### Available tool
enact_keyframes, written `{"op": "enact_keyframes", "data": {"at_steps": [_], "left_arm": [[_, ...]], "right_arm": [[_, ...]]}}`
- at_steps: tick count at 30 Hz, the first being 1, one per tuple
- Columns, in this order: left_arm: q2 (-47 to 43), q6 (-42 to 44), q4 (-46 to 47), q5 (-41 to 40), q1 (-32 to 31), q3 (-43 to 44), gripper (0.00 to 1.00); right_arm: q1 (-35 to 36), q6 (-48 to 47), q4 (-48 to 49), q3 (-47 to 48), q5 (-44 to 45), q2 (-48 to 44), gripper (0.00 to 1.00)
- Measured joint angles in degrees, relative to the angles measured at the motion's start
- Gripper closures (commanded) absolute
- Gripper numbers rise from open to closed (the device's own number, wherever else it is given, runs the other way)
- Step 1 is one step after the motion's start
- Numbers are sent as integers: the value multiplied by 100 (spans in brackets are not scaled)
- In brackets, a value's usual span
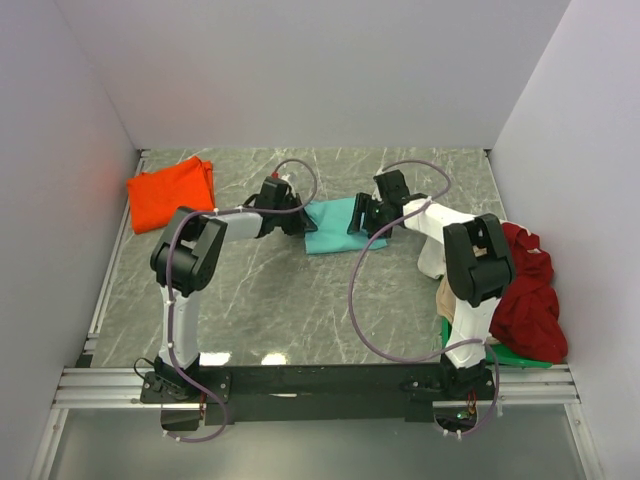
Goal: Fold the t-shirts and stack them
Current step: Neatly place the folded tshirt to the corner
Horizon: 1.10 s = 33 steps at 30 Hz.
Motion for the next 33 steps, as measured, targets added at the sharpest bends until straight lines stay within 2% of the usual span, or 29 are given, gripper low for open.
{"op": "enact_keyframes", "data": {"at_steps": [6, 15, 26, 33], "left_arm": [[0, 721, -1263, -846, -83, 813, 100], [-39, 2083, -2837, -2468, 151, 1803, 100], [-769, 3139, -3692, -2977, 1106, 1836, 100], [-817, 3508, -4111, -2968, 1685, 2380, 100]], "right_arm": [[4, -85, -234, -262, 151, -382, 19], [0, -223, -664, -479, 481, -1327, 18], [-136, -337, -654, -481, 240, -1547, 18], [-251, -367, -479, -699, -144, -1550, 18]]}}
